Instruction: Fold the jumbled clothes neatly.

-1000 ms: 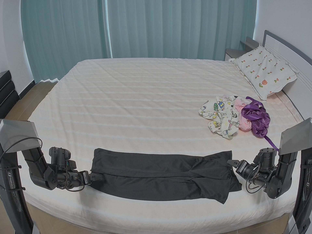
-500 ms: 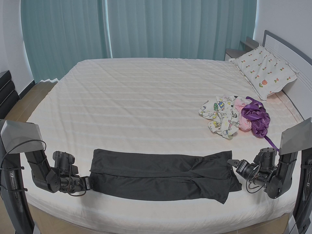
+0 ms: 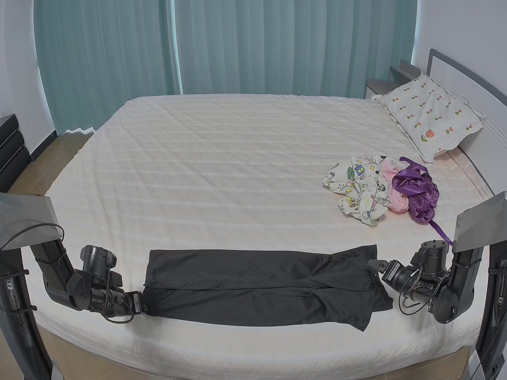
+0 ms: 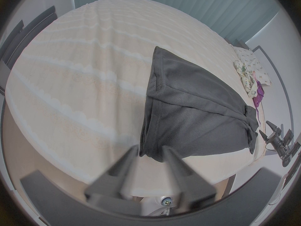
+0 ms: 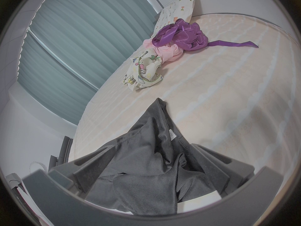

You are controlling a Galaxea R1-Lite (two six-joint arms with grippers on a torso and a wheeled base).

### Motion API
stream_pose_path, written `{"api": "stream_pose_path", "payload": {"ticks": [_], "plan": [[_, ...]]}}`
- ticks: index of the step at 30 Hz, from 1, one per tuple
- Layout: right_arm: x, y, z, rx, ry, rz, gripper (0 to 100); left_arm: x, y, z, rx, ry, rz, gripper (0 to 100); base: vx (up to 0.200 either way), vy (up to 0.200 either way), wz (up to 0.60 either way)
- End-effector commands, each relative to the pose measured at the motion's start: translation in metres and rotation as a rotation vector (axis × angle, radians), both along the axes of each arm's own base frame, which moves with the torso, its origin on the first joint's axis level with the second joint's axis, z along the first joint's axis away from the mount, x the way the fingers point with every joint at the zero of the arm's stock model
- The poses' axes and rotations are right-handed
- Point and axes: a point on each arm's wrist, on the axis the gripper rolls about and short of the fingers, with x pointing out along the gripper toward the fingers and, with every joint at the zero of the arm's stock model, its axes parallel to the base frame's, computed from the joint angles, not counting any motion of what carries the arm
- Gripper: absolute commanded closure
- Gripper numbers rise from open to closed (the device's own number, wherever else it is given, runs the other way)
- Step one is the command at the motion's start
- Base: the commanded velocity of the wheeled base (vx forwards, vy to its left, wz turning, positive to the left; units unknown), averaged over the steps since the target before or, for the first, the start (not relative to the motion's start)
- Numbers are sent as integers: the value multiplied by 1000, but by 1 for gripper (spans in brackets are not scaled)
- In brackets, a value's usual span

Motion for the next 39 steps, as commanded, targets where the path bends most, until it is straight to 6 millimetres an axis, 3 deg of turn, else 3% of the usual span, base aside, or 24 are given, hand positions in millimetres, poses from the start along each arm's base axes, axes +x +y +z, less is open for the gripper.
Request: {"api": "stream_pose_path", "payload": {"ticks": [1, 8, 15, 20, 27, 33, 39], "plan": [[-1, 0, 1, 0, 0, 3, 0, 0, 2, 1, 4, -3, -1, 0, 0, 0, 0], [-1, 0, 4, 6, -10, 1, 0, 5, 12, 19, -22, -77, 31, 0, 0, 0, 0], [-2, 6, 5, 44, -3, -3, 0, 37, 4, 38, -156, -172, 112, 0, 0, 0, 0], [-2, 10, 6, 68, -6, -3, 0, 49, -5, 29, -158, -168, 96, 0, 0, 0, 0], [-3, 16, 3, 107, 15, -13, 0, 63, -8, -2, -86, -120, 98, 0, 0, 0, 0], [-3, 17, 2, 117, 20, -17, 0, 67, -9, -4, -72, -134, 80, 0, 0, 0, 0], [-4, 16, -2, 143, 20, -37, 0, 74, -25, -5, -76, -149, 38, 0, 0, 0, 0]]}}
